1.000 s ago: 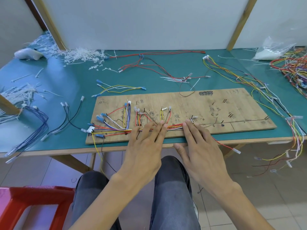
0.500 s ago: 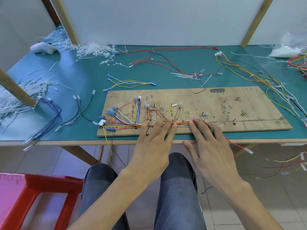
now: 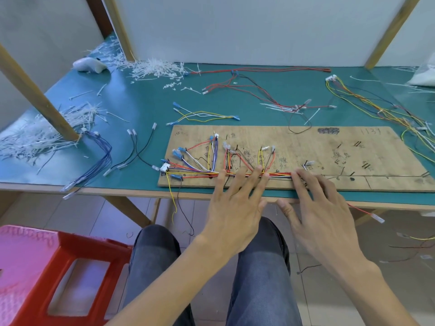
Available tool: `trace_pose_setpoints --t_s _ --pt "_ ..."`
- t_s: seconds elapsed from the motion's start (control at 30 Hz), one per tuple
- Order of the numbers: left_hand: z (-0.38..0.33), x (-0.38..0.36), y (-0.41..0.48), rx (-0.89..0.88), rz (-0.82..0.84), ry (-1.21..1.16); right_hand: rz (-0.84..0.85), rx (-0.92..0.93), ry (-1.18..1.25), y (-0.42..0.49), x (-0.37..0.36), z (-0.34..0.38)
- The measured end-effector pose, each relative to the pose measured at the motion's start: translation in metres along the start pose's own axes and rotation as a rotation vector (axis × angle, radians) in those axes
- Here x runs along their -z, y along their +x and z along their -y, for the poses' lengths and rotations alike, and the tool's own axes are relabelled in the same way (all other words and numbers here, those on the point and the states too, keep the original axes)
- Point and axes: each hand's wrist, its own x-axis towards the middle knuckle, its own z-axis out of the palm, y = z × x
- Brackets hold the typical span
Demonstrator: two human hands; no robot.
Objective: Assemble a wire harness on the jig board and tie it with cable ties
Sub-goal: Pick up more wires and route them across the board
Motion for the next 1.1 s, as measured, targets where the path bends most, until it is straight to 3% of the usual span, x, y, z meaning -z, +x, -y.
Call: trace_pose_setpoints --t_s 0.37,0.6,0.97,1.1 --pt "0.000 0.007 -0.006 -0.037 0.035 -0.048 -0.005 -0.011 0.205 -0.011 -0.001 -0.005" --pt "0.012 0.024 -0.017 -0.066 -0.055 -0.150 -0.120 -0.053 0.362 -0.013 0.004 -0.002" --pt "0.015 0.027 -0.003 -0.075 -0.055 -0.113 -0.067 0.189 0.133 0.028 0.002 0.019" --pt "0.015 0.023 -0.003 -0.075 -0.049 -0.106 -0.091 0.167 0.072 0.030 0.001 0.027"
